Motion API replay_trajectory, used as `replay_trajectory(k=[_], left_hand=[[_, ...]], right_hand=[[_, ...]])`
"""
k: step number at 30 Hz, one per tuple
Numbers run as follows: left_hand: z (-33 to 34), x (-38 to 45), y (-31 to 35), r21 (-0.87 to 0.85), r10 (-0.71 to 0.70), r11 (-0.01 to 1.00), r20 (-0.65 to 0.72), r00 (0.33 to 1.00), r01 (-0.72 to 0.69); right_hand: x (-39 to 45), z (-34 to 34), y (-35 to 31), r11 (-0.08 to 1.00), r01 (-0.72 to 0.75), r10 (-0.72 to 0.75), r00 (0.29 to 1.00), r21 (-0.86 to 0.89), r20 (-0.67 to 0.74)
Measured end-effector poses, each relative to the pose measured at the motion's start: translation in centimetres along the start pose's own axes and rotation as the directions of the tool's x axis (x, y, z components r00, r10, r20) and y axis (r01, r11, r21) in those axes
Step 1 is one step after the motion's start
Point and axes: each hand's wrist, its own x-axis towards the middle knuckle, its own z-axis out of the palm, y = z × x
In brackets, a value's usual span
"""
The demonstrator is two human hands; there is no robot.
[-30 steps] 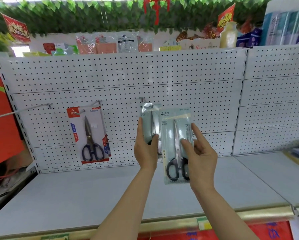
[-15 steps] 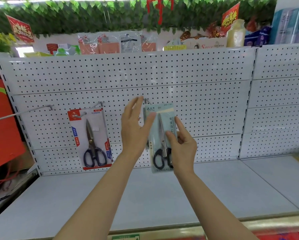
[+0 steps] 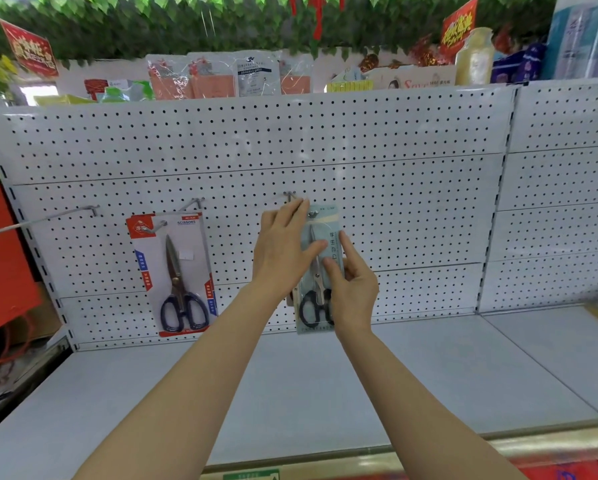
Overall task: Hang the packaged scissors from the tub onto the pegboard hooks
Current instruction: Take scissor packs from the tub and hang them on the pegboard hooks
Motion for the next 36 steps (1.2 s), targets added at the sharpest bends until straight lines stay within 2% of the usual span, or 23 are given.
replay_trajectory(k=[4, 9, 15, 19, 24, 27, 30, 33, 36], left_hand=[[0.3, 0.1, -0.4, 0.019, 0.012, 1.0, -0.019, 1.0, -0.012], [0.2, 0.3, -0.6, 0.03, 0.035, 0.999, -0.024, 0.999, -0.034], [-0.6, 0.3, -0.8, 0.055, 0.055, 0.997, 0.018, 0.998, -0.056], [-1.6, -0.2, -0.7, 0.082, 0.069, 0.994, 0.013, 0.998, -0.07], [-2.3, -1.5, 1.2, 0.164, 0.221, 0.964, -0.065, 0.973, -0.208], [-1.7, -3.2, 4.0, 0.2, 0.357, 0.919, -0.062, 0.932, -0.339], [-0.6, -5.8, 7.3, 0.157, 0.433, 0.892, -0.026, 0.901, -0.425], [1.3, -9.4, 10.7, 0.107, 0.474, 0.874, 0.018, 0.88, -0.473], [4.2, -13.9, 13.8, 0.026, 0.479, 0.874, 0.125, 0.869, -0.485]], right_hand=[[0.5, 0.2, 0.9, 0.996, 0.015, -0.017, 1.0, -0.087, -0.022], [1.1, 0.0, 1.2, 0.989, 0.031, -0.029, 0.999, -0.141, 0.014], [1.7, -1.6, 0.0, 0.909, 0.108, -0.074, 0.992, -0.404, 0.098], [2.1, -3.8, -2.0, 0.711, 0.332, -0.258, 0.943, -0.62, 0.209], [1.9, -7.1, -4.0, 0.319, 0.537, -0.517, 0.789, -0.781, 0.332], [0.8, -10.3, -5.0, 0.149, 0.554, -0.569, 0.726, -0.819, 0.387], [-0.8, -14.3, -6.0, 0.027, 0.547, -0.593, 0.683, -0.837, 0.427], [-3.1, -18.8, -6.6, -0.031, 0.518, -0.571, 0.693, -0.855, 0.44], [-6.1, -24.0, -6.1, -0.08, 0.466, -0.536, 0.725, -0.881, 0.433]])
